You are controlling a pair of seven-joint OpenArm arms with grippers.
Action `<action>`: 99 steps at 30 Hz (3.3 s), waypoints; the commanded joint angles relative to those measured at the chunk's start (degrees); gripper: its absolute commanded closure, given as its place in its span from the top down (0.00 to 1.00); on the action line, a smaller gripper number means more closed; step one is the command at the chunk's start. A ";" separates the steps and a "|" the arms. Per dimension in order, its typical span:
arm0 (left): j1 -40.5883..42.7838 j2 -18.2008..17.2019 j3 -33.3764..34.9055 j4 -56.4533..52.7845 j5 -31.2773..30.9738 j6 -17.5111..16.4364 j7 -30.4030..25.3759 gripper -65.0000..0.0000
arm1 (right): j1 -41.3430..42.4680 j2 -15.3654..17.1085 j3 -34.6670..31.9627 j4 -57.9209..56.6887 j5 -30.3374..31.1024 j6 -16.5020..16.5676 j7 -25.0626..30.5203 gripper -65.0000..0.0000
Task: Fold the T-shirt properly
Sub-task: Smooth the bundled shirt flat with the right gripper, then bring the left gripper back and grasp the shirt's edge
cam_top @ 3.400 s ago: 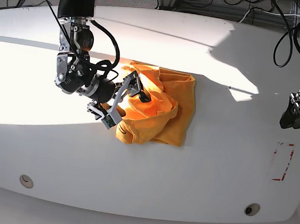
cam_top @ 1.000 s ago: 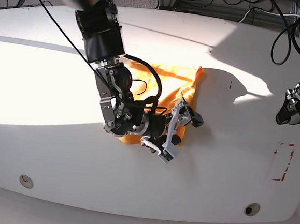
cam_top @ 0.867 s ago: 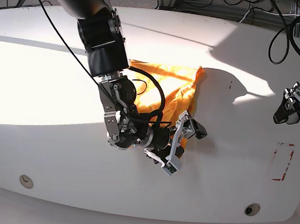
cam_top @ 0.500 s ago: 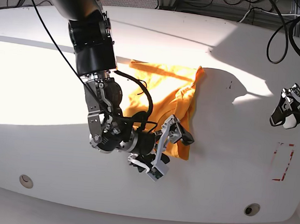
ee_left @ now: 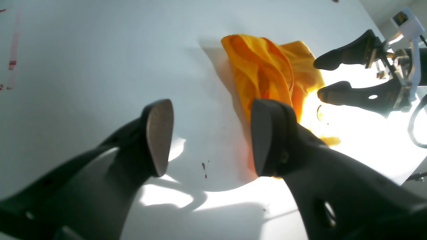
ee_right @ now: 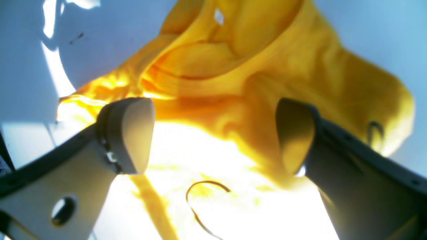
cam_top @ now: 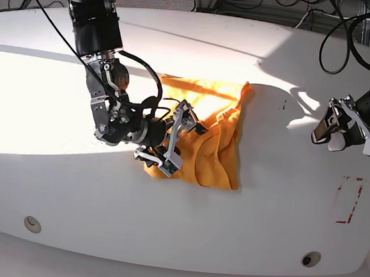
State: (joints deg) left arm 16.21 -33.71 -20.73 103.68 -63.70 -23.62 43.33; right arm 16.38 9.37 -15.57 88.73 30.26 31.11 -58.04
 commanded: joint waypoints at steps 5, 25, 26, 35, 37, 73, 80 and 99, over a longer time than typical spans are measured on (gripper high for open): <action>0.72 -0.97 -0.85 0.89 1.42 -0.52 -1.18 0.53 | 0.19 -5.89 -0.12 -3.15 1.34 0.32 4.55 0.84; 1.86 -1.41 -8.41 1.33 1.42 -0.52 -1.18 0.53 | 0.81 -18.03 -0.12 -5.43 4.68 0.23 4.37 0.84; 1.86 -1.41 -9.11 1.24 1.42 -0.52 -1.18 0.53 | 0.72 -18.03 -0.12 -5.17 5.39 0.23 4.11 0.84; 1.68 -1.41 -18.87 0.54 1.42 -0.52 -1.18 0.53 | 0.72 -17.67 0.23 -4.11 14.27 0.23 2.09 0.84; 1.60 -1.41 -19.40 0.54 1.42 -0.52 -1.18 0.53 | 0.98 -15.65 0.23 -3.06 13.83 0.14 2.09 0.84; 1.60 -1.49 -25.64 0.54 1.42 -0.52 -1.18 0.53 | -4.73 -13.54 -6.10 -5.78 10.93 0.14 3.67 0.84; 1.51 -1.05 -16.68 2.56 1.33 -0.52 -1.18 0.53 | -2.71 -5.72 -1.44 1.60 10.93 0.14 1.82 0.84; -2.18 16.70 15.41 6.52 16.54 -0.16 -1.35 0.18 | 9.77 5.71 1.73 -10.09 4.42 0.75 7.71 0.06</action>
State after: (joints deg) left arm 14.50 -19.14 -8.10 109.10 -49.01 -23.38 43.97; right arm 23.57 15.25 -13.96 79.57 37.54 31.51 -52.62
